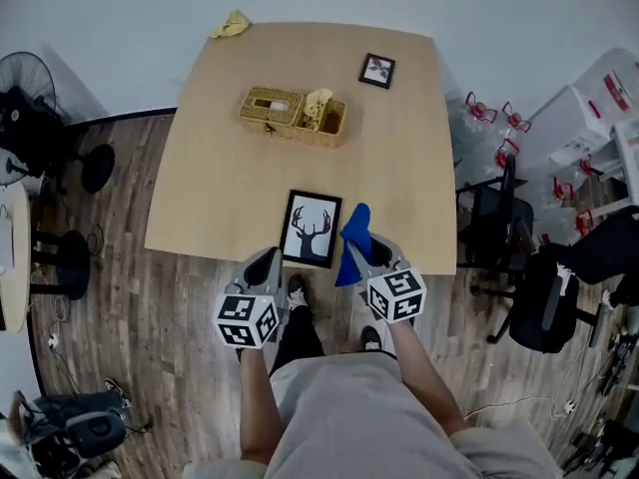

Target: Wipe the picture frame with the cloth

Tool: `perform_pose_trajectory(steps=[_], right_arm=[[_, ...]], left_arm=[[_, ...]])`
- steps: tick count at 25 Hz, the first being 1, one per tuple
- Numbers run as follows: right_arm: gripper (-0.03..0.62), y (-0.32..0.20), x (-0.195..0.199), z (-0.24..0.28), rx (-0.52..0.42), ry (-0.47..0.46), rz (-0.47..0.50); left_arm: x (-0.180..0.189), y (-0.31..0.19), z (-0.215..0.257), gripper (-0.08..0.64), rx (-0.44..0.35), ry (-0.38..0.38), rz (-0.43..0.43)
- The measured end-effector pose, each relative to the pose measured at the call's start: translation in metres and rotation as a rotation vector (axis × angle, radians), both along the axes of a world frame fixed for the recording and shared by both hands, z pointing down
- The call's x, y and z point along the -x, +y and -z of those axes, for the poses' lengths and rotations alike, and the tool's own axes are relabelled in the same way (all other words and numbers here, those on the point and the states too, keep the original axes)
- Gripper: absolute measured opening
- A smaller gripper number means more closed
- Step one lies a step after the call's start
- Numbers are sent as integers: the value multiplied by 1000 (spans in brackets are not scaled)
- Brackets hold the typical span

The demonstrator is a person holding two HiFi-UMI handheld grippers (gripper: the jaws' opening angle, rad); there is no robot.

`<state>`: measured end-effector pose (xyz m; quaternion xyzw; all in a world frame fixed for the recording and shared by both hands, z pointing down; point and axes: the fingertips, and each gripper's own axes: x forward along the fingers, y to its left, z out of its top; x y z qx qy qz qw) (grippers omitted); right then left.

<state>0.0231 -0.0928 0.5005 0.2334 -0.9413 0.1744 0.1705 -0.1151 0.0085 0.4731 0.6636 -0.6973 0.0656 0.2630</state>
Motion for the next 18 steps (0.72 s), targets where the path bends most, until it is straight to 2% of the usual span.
perform_pose_trajectory(steps=[7,13,18], right_arm=[[104,-31,45,-10,9,33,-129],[104,-50,52,-18,-5,67,-214],[104,-64,51,-29,-27,103,-247]], left_arm=[[57,-62,-16,52,52,-1,-167],[71,-97,-40,52,96,-34,-319],[80,-108,-76,51,141,-46,-409]])
